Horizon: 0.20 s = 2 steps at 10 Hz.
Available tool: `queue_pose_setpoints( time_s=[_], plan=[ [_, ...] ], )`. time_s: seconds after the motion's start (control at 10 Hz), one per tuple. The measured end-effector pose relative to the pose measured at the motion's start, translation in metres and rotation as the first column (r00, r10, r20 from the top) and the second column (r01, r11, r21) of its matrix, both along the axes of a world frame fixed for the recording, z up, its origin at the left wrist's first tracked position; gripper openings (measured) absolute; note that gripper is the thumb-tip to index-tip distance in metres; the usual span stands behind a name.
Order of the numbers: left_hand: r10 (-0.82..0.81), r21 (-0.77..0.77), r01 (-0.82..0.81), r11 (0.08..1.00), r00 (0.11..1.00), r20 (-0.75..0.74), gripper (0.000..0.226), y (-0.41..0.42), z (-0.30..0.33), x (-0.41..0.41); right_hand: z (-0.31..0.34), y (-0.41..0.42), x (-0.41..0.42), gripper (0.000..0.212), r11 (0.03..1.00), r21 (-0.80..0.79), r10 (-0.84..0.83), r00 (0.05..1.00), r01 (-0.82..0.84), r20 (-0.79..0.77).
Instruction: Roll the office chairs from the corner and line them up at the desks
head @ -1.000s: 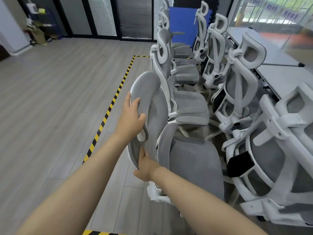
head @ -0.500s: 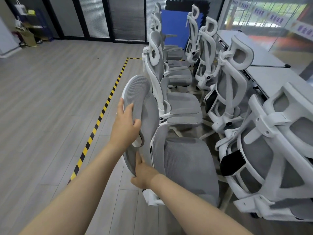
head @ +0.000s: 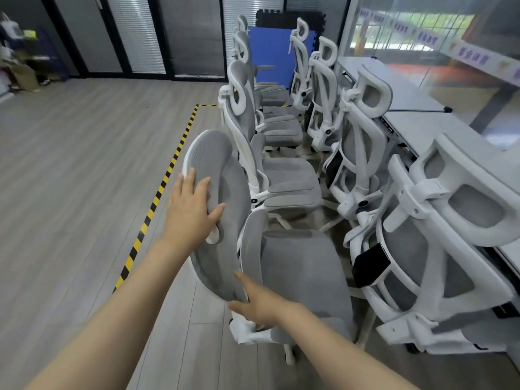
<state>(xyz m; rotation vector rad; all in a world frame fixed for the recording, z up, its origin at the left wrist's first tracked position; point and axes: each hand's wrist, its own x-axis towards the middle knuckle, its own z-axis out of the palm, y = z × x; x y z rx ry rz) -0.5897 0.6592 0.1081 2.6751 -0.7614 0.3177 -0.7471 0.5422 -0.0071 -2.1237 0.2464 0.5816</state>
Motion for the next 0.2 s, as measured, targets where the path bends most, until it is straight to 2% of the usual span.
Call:
queue_pose_setpoints(
  time_s=[0.1, 0.2],
  plan=[
    [-0.073, 0.113, 0.055, 0.992, 0.983, 0.168, 0.061, -0.008, -0.006, -0.008, 0.011, -0.026, -0.024, 0.055, 0.981, 0.114, -0.162, 0.987, 0.159, 0.01],
    [-0.159, 0.083, 0.144, 0.986, 0.965, 0.21, 0.049, -0.022, -0.011, -0.032, 0.04, -0.061, -0.053, 0.032, 0.954, 0.13, -0.286, 0.95, 0.27, 0.128]
  ],
)
